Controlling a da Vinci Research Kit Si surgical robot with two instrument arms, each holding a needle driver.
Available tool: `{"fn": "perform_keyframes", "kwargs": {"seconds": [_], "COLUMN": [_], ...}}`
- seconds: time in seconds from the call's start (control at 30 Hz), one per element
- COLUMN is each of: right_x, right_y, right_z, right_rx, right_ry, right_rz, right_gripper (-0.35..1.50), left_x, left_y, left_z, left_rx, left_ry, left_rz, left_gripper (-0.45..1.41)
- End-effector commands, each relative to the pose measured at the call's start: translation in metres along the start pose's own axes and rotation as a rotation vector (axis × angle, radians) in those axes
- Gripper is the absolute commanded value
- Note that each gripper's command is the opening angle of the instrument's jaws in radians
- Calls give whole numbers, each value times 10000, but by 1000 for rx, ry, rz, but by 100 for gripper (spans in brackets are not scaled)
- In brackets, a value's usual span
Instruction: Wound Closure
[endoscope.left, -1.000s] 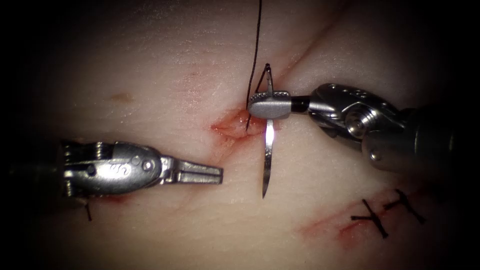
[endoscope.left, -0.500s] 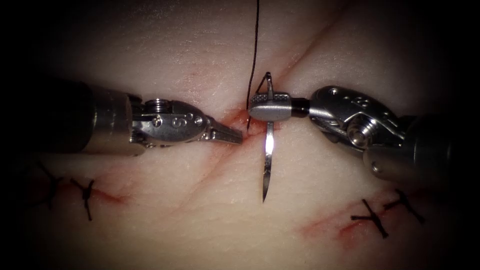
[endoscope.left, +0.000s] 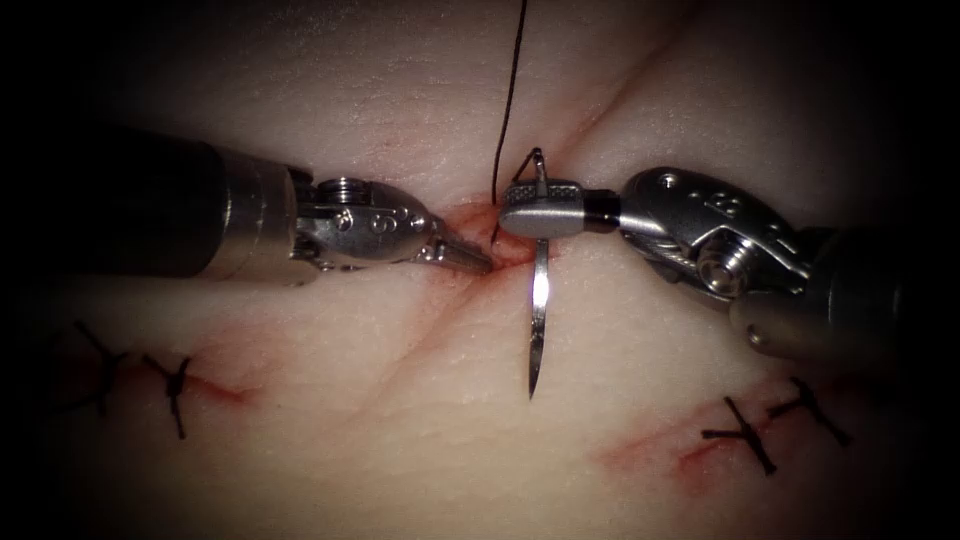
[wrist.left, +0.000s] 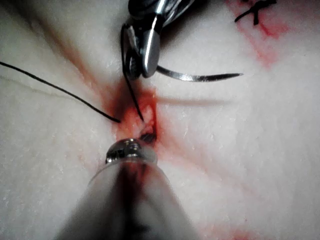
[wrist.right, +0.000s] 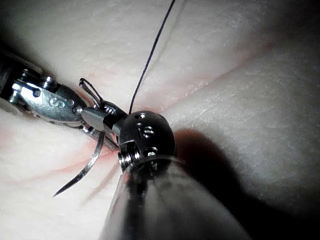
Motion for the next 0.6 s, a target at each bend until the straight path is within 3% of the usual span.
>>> {"fn": "perform_keyframes", "kwargs": {"seconds": [0.03, 0.27, 0.6], "right_x": [-8, -7, -15], "right_y": [0, 15, 27], "right_z": [7, 7, 20], "right_rx": [1, -24, -61], "right_ry": [0, 22, 55], "right_rz": [-8, -168, -411], "right_gripper": [-35, -35, -35], "left_x": [-2, -12, -18], "left_y": [1, 2, 8], "left_z": [9, 20, 28], "left_rx": [-3, -7, -75], "left_ry": [0, -76, -260], "left_rz": [0, 11, 11], "left_gripper": [-45, -45, -45]}}
